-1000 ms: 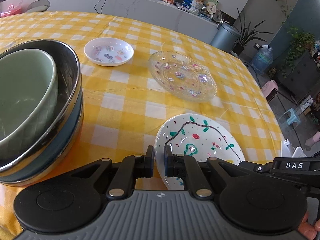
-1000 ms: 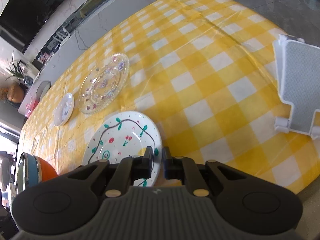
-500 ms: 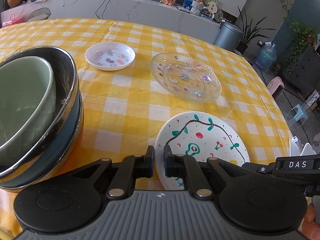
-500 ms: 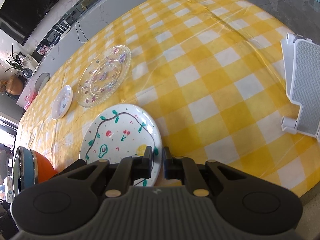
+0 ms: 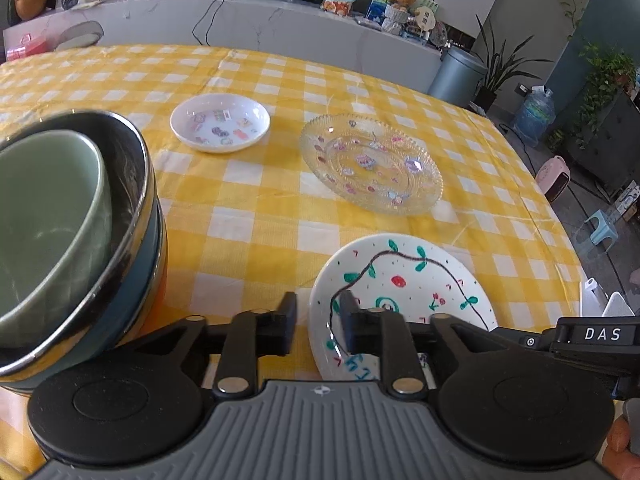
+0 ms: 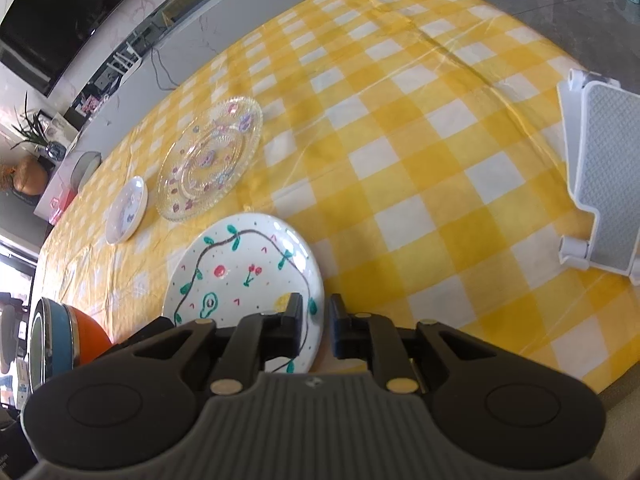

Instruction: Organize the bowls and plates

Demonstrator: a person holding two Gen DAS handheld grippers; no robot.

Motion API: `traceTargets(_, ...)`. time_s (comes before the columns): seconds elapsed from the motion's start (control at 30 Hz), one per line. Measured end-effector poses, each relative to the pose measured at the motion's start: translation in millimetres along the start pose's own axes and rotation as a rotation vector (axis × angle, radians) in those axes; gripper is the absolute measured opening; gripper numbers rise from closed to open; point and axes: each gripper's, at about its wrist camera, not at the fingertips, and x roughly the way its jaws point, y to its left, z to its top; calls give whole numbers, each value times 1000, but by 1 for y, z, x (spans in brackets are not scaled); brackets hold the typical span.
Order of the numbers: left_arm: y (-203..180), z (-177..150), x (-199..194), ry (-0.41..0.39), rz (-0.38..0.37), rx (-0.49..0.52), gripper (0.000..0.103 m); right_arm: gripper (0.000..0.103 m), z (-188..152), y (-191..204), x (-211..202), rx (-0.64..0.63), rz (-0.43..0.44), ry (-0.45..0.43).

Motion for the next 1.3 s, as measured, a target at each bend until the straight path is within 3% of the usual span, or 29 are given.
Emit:
traceTargets(0.07,-2,2,-3,-18,1,12,35,35,0,1,-4,-3,3,-24)
traceTargets(0.27,-9,20,-3,-46,-6,24,41,35,4,6,-19,-36,43,-147)
traceTargets(0.53,-1,53,9,-73,-35,-57,46,35,27,17,-12,-58,82,-250)
traceTargets(0.9,4,78,41,-61,-4,-103,55,36,70,29,29,-32,111,-252)
traceTargets(1.3,20,84,70,-73,-2,-200,56,35,93,30,72,10,134,-180)
